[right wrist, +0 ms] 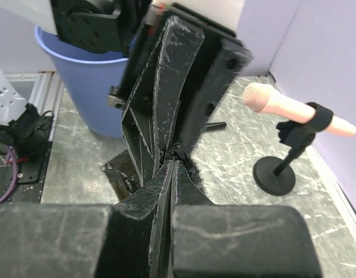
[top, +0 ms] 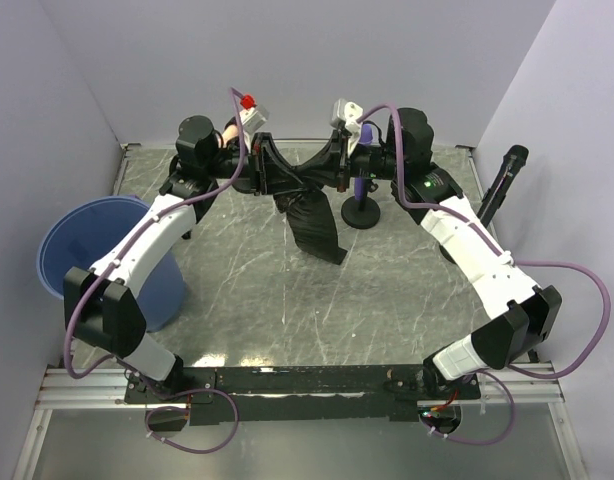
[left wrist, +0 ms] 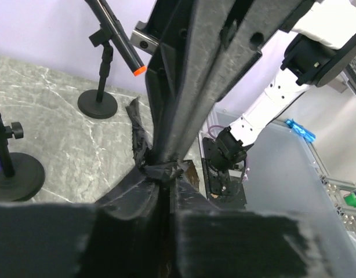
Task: Put the trash bags into the trash bin
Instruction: Unfold the trash bag at the center of the board.
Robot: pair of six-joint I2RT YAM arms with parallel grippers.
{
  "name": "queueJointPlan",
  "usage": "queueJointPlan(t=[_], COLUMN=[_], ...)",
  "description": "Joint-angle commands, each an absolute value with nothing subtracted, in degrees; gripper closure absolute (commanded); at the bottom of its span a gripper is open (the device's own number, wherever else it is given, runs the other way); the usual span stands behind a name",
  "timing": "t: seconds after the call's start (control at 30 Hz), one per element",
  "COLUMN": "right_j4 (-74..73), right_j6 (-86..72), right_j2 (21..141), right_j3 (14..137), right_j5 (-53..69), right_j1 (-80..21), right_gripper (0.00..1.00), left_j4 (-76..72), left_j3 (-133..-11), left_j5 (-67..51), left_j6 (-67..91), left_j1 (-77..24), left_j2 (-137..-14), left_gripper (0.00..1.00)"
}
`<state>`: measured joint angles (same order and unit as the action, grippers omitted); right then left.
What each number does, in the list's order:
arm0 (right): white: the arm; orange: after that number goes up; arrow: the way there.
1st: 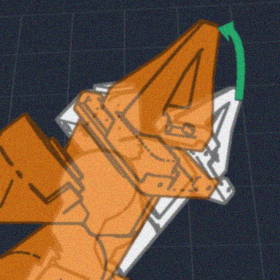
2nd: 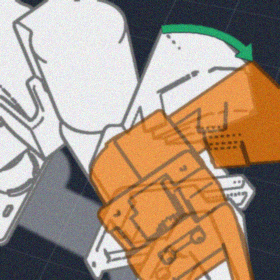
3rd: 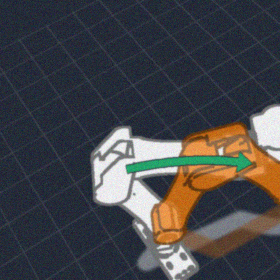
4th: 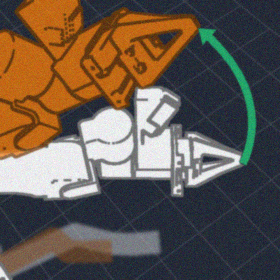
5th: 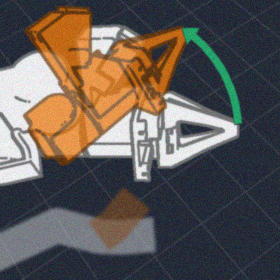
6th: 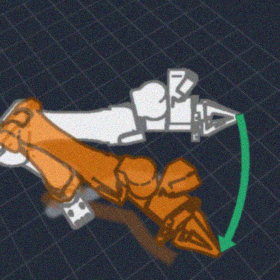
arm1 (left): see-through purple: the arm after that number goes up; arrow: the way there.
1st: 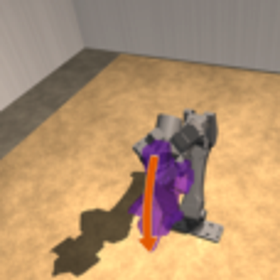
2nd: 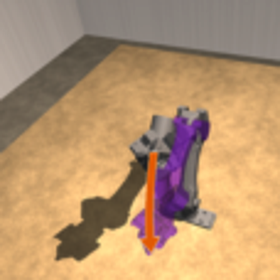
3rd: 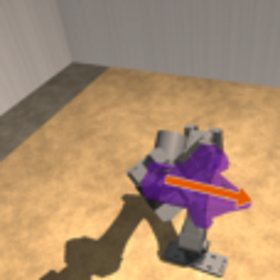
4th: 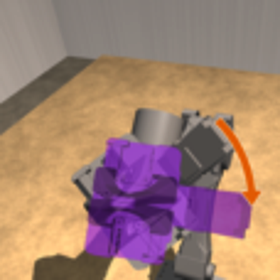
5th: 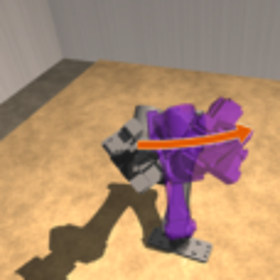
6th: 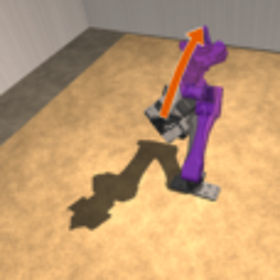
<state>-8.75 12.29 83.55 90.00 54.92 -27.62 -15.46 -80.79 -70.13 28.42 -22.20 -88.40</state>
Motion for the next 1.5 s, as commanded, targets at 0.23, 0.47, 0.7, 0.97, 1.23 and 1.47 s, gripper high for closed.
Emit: queueJointPlan(t=[0.23,0.47,0.7,0.97,1.23,1.47], right_j4=[-8.7,-8.0,-7.9,-7.8,-12.2,-15.3], right_j6=[12.3,12.0,12.2,14.9,26.5,30.3], right_j2=[80.6,78.4,79.9,81.8,78.1,79.4], right_j3=[87.6,85.4,87.9,91.7,90.4,87.3], right_j5=[51.2,52.6,56.5,52.6,50.1,47.5], right_j1=[-22.5,-22.0,-24.0,-26.1,-29.4,-31.1], right_gripper=[1.0,0.97,0.59,0.6,0.55,0.56], left_j4=[-17.2,-22.7,-22.1,-18.2,-15.3,-16.8], left_j3=[-80.5,-78.8,-80.1,-80.4,-80.6,-80.5], left_j5=[-71.8,-71.5,-71.5,-70.1,-70.0,-71.3], left_j6=[29.2,34.7,34.5,31.5,29.4,31.4], left_j1=[-19.6,-18.0,-18.0,-18.0,-18.0,-18.0], left_j2=[-84.7,-84.8,-86.4,-86.4,-86.0,-86.0], left_gripper=[0.98,0.92,0.86,0.87,0.88,0.87])
